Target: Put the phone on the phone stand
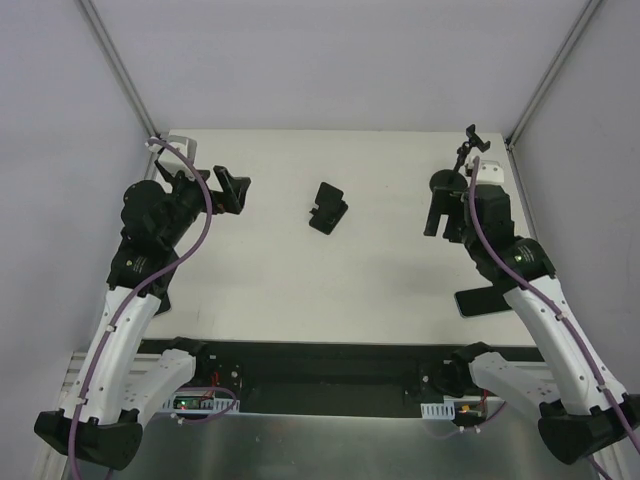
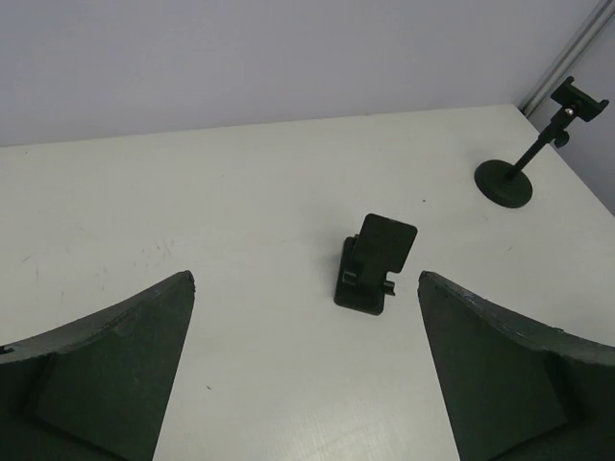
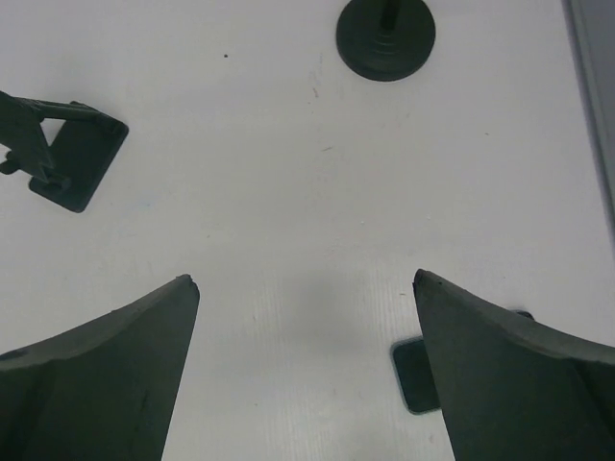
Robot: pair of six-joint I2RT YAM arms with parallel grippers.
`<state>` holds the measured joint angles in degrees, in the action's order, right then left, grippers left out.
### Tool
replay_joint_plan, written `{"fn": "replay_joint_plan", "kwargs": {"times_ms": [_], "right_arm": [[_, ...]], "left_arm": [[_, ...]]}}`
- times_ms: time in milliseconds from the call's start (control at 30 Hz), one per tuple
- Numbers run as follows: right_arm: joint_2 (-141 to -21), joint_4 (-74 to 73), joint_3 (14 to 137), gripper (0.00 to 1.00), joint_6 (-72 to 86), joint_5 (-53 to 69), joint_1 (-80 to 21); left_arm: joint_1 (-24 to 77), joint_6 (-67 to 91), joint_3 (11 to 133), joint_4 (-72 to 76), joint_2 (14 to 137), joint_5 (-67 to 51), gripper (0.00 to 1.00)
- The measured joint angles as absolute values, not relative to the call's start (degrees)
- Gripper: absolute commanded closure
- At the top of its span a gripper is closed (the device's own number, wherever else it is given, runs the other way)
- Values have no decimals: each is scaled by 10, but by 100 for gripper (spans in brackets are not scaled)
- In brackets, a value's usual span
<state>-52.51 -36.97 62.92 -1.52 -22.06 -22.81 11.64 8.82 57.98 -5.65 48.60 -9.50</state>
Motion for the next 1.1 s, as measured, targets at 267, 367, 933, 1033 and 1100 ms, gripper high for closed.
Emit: {"fn": "replay_joint_plan", "kwargs": {"times_ms": [267,367,933,1033,1100], "right_arm": [[-658,-225,632,4,43,-119,-266],[-735,-156,658,4,86,-72,-267],[-964,83,691,14,146,202,-269],[-984,86,689,21,139,204,-268],[-994,88,688,27,131,204,-269]], "left_arm": [[128,104,580,-48,475,-115,1],[128,114,580,-46,479,-130,1],[143,218,607,-40,736,-323,6],[143,229,607,-41,744,-337,6],[143,232,607,-41,745,-342,6]]}}
